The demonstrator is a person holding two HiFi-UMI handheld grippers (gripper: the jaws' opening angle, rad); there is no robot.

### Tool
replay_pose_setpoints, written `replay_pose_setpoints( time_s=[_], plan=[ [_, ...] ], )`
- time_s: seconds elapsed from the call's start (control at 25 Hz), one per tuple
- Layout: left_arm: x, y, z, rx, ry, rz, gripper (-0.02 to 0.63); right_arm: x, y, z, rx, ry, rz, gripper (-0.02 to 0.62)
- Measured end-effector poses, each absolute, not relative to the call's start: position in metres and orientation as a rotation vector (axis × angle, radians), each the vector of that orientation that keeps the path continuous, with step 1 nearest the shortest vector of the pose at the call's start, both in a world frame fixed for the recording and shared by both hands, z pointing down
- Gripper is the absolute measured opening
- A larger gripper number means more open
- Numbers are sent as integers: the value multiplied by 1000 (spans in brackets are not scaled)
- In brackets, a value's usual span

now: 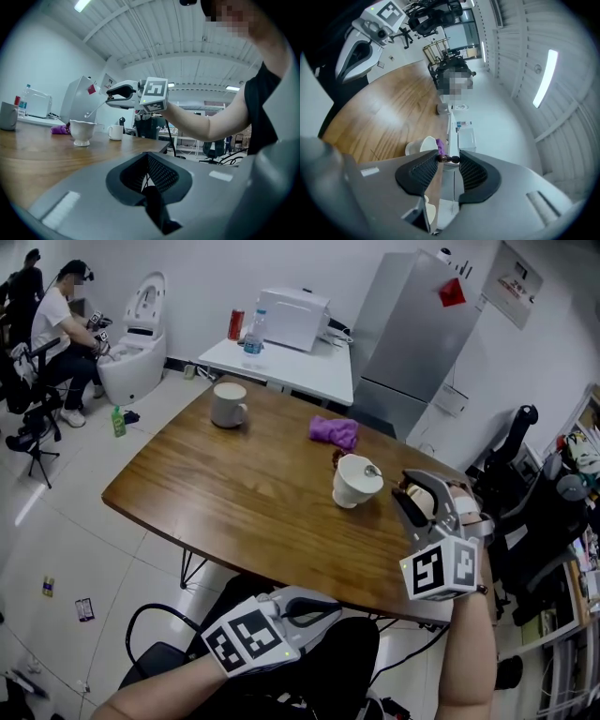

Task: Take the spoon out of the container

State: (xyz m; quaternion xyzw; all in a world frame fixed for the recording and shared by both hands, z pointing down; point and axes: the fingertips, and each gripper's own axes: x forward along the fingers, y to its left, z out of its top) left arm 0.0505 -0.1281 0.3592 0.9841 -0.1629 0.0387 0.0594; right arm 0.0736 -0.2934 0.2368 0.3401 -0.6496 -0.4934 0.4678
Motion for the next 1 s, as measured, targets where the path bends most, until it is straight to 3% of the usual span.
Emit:
replay_pose_setpoints(
  time_s=[0.4,1.0],
  plan=[
    [68,-116,364,3002,-427,174,12,111,-269,229,994,-1682,-1162,146],
    [103,-107,369,3009,-296,215,12,200,-261,305,1150,-1786,-748,146]
  ],
)
